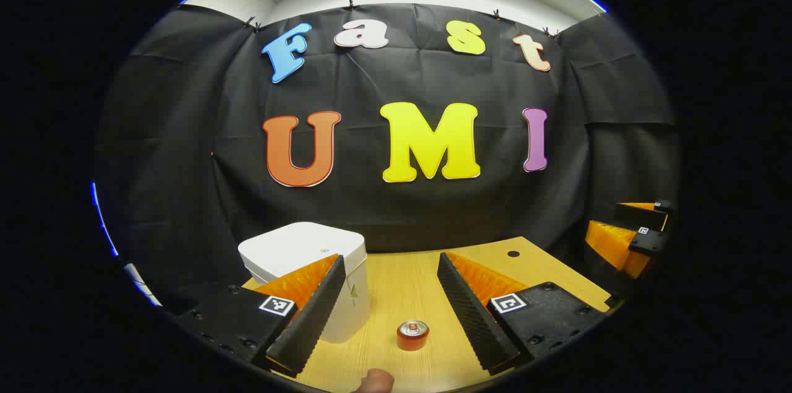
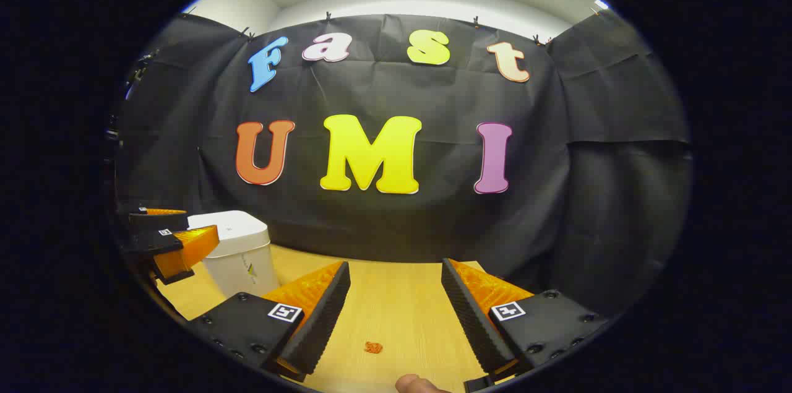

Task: Press the lid of the desktop garbage bin to open it, pick up the crumpled paper on the desktop and throw it into the bin, then pick up the pop can on the desktop and drop it into the bin, and finally close the garbage bin lid.

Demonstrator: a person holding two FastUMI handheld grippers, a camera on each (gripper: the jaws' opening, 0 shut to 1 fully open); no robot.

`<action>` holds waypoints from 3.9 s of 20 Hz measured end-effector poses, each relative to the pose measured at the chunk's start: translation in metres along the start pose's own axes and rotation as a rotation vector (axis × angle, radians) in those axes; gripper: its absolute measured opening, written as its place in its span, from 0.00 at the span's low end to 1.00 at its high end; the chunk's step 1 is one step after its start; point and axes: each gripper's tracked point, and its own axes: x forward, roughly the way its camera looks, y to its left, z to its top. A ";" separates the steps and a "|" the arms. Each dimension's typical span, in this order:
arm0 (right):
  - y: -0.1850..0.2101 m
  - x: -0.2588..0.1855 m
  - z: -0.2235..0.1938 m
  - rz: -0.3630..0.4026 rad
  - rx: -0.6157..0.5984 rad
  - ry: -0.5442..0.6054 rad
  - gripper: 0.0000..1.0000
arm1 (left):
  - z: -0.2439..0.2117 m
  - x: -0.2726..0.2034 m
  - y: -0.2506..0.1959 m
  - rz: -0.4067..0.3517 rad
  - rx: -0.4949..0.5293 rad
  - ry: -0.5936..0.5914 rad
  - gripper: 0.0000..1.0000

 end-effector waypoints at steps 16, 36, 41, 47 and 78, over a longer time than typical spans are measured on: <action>-0.023 0.009 -0.012 -0.014 0.006 0.019 0.94 | -0.014 0.001 -0.005 0.034 0.036 0.022 0.99; -0.024 0.033 -0.009 -0.006 -0.003 0.018 0.94 | -0.022 0.017 0.002 0.056 0.019 0.069 0.93; -0.017 0.047 -0.009 0.008 -0.007 0.016 0.94 | -0.027 0.035 0.019 0.103 0.002 0.092 0.59; -0.013 0.071 -0.012 0.006 -0.003 0.035 0.94 | -0.034 0.066 0.052 0.168 -0.003 0.131 0.05; -0.003 0.098 -0.028 0.035 -0.047 0.075 0.94 | -0.055 0.164 0.132 0.427 -0.044 0.265 0.03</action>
